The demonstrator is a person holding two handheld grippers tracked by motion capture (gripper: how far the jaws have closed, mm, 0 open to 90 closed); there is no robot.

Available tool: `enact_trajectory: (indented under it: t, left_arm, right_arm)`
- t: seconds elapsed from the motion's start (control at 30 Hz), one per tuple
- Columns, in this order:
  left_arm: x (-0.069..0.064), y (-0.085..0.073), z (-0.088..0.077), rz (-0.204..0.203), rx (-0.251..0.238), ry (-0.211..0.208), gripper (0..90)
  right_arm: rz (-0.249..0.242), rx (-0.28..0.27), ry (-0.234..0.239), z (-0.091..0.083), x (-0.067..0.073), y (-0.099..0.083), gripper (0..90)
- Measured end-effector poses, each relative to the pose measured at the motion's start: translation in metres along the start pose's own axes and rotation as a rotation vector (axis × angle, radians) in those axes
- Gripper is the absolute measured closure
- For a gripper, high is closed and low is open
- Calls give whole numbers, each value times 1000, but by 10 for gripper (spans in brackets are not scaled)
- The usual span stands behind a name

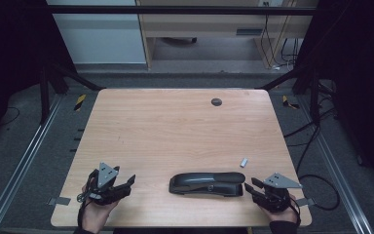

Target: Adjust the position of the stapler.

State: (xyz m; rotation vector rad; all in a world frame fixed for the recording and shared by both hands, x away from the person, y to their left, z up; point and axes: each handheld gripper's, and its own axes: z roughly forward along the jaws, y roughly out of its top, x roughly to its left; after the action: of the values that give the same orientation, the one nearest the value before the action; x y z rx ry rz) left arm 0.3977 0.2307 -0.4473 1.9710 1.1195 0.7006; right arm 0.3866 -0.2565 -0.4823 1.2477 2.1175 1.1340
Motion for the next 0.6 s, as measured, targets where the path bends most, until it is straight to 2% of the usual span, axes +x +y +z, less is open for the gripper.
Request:
enact_trajectory:
  t: [0.23, 0.43, 0.6]
  left_arm:
    - [-14, 12, 0, 57, -10, -4, 311]
    - [-26, 24, 0, 97, -19, -22, 298]
    - [-37, 33, 1, 124, -25, -37, 292]
  right_arm:
    - [12, -10, -52, 2, -8, -1, 467]
    - [30, -7, -79, 3, -12, 0, 430]
    - [27, -5, -108, 5, -18, 1, 404]
